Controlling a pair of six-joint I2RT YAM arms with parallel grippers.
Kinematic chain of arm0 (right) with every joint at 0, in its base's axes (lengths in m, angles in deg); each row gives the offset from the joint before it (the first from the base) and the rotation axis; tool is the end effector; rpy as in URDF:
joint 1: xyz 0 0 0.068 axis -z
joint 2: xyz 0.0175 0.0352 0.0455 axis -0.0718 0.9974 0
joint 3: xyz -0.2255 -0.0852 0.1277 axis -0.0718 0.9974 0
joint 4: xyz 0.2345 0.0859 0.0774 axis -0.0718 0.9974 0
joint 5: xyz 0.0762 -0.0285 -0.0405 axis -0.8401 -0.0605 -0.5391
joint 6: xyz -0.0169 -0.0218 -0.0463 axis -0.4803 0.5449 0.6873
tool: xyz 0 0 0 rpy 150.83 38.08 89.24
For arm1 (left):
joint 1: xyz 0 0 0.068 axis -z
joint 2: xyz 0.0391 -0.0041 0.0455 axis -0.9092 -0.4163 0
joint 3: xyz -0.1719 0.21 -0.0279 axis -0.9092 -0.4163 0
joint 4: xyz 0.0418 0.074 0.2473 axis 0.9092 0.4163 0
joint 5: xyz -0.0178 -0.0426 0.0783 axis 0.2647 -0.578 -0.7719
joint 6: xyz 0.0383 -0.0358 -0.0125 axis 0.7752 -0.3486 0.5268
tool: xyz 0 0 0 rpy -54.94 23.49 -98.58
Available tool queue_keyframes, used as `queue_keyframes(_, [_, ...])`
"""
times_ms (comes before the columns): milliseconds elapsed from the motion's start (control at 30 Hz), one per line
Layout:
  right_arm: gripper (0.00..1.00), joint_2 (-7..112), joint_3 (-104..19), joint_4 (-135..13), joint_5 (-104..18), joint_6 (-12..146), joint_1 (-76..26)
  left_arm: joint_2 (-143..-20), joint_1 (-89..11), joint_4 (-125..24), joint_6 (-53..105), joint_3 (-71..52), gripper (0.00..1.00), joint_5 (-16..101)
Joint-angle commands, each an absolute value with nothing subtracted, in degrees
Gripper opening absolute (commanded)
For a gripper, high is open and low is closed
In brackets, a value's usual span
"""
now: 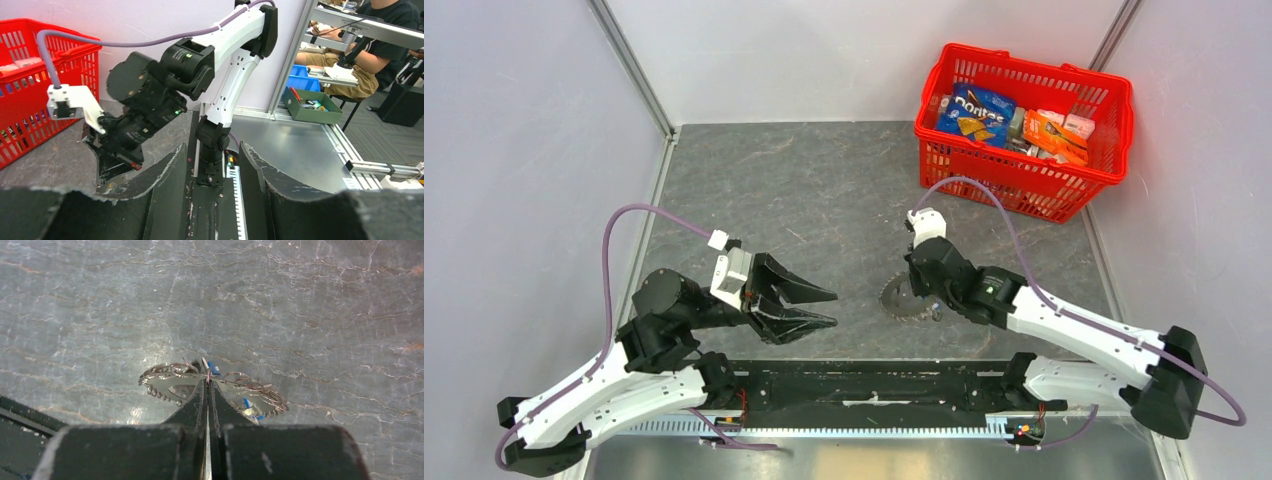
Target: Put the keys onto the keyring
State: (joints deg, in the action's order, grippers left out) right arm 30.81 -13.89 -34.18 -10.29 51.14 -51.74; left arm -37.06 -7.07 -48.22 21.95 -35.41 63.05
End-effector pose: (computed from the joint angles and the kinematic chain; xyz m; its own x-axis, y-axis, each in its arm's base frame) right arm 0.1361 0.1740 0.2772 -0.5539 -0.1903 -0.8106 -0.3835 0.9224 0.0455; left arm 0.0460 -0.1078 0.3991 -0.1288 -0.2316 -0.9642 0.9912 -0.0004 -0.1323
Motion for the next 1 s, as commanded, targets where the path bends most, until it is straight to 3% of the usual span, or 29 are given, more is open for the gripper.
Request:
queue_keyframes(0, [0.0, 35.2, -15.4, -38.9, -15.4, 49.0, -48.1, -36.6, -7.0, -47.8, 22.0, -35.5, 0.5, 61.3])
queue_keyframes(300, [0.0, 50.6, -20.7, -48.3, -25.1, 49.3, -44.7, -37.1, -7.0, -45.8, 22.3, -35.6, 0.51, 60.4])
queue_keyframes(600, [0.04, 67.2, -33.0, -55.5, -23.5, 50.6, -43.5, -35.5, -7.0, -44.0, 22.7, -36.2, 0.51, 59.1])
queue_keyframes(700, [0.16, 70.9, -35.7, -56.0, -22.2, 50.5, -43.0, -35.5, -6.9, -43.2, 22.6, -36.4, 0.51, 58.6])
queue_keyframes(833, [0.52, 70.7, -36.4, -57.4, -19.1, 51.0, -42.8, -35.4, -7.0, -40.8, 23.6, -36.4, 0.51, 55.5])
queue_keyframes(967, [0.72, 69.0, -38.5, -54.3, -17.2, 52.1, -42.8, -34.9, -7.0, -39.8, 24.4, -36.5, 0.53, 53.6])
